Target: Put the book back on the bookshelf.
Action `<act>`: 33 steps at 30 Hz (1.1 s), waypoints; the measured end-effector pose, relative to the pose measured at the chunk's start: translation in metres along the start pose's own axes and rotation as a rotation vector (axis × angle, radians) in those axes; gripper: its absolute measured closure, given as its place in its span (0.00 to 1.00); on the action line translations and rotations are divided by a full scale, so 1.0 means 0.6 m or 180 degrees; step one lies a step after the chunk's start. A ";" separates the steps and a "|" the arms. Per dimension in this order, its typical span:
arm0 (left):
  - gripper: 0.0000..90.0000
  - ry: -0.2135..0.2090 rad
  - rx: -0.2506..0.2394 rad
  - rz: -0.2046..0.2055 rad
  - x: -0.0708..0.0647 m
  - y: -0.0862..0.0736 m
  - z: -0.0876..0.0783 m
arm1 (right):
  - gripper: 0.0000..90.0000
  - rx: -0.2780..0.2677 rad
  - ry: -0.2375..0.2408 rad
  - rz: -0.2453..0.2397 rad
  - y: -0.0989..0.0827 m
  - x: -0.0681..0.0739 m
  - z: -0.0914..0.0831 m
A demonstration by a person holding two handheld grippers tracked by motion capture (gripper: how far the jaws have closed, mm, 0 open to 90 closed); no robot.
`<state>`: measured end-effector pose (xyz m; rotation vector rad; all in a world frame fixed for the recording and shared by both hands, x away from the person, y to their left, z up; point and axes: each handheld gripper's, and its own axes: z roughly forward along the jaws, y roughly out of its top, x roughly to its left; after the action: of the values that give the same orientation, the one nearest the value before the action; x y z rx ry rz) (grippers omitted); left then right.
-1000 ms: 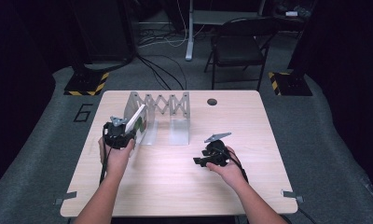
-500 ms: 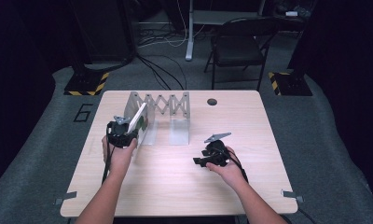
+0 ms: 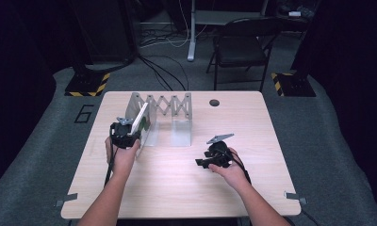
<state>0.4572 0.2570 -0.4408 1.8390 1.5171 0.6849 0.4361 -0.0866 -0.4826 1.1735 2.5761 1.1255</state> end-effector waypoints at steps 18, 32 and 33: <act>0.79 0.0033 0.0019 0.0019 0.001 -0.002 0.003 | 0.48 0.0020 -0.0003 -0.0014 0.000 0.001 0.001; 0.74 0.0086 -0.0096 0.0077 -0.003 -0.004 -0.004 | 0.48 0.0002 -0.0010 -0.0007 0.000 0.001 0.001; 0.73 0.0094 -0.0129 0.0082 -0.002 -0.004 -0.006 | 0.48 0.0003 -0.0010 -0.0006 0.000 0.001 0.001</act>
<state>0.4528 0.2565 -0.4402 1.8287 1.4898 0.7527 0.4358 -0.0862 -0.4829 1.1717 2.5752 1.1214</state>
